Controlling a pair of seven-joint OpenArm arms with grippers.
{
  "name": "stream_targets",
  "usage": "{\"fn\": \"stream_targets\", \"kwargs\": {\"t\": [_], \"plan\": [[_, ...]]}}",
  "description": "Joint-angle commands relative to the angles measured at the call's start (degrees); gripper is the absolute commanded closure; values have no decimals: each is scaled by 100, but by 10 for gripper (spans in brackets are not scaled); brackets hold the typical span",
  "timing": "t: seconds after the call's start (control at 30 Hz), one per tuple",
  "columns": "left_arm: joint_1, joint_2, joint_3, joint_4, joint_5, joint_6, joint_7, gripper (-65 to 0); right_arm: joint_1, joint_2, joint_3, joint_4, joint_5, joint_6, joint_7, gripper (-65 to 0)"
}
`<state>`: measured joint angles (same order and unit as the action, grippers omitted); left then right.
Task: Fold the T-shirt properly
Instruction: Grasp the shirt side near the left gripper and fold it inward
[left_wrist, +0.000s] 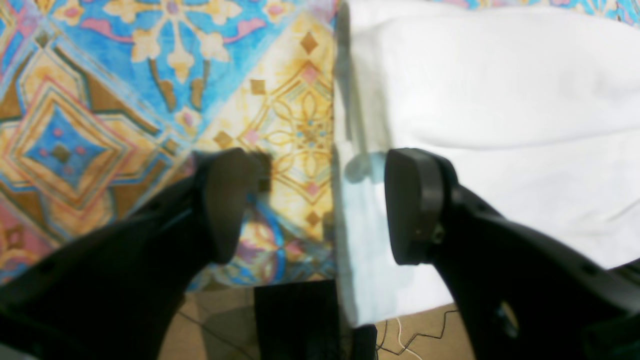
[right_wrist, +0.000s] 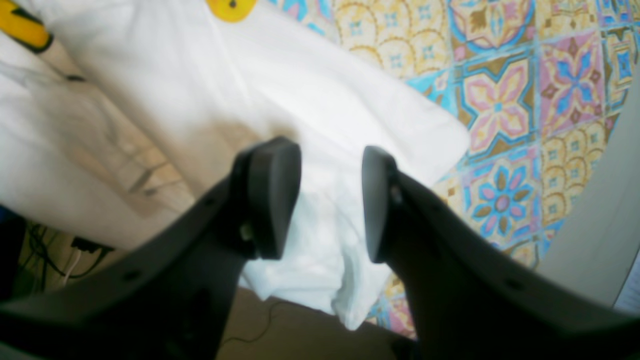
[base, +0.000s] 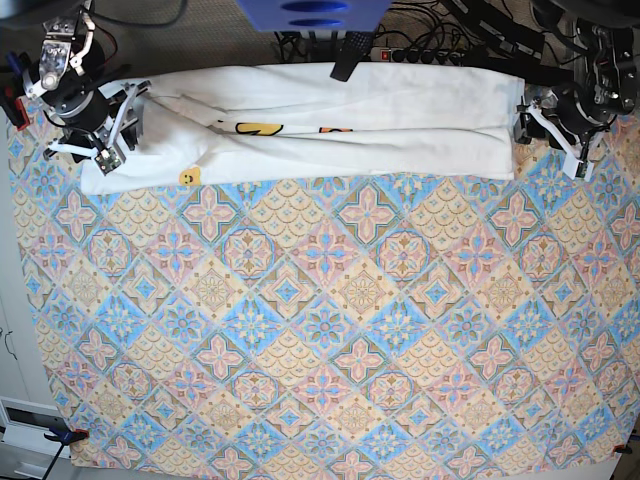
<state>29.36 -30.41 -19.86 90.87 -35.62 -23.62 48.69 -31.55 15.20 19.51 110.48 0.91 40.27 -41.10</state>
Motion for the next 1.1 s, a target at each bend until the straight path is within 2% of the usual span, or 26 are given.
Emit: {"fn": "stream_targets", "kwargs": {"t": [0.0,0.17,0.3,0.6,0.7,0.93,1.07], "plan": [[-31,-119,-41,87,-30,-60,-55,-426,-5,58,-21,78,63,-27,123,-236],[-374,-84,-32,16,-21,-350,384,-426,39,58,-179,78,63,-27,123,-236],[-585,4,-32,7,-3,-359,613,-426,83,58,-250,78,63,-27,115,-236],[-690,57,285,-617,-30,-350,560,-426,83,58,-241,78,63,-27,123,-236],[-690,197,302,-661,32,-350,384,-426,83,58,-241,78,63,-27,123,-236],[-682,435,329,-669,32,-350,375,-425,83,58,-241,86,63,-27,123,-236],[-682,452,645,-678,-30,-350,367,-420,83,58,-241,95,63,-27,123,-236]]}}
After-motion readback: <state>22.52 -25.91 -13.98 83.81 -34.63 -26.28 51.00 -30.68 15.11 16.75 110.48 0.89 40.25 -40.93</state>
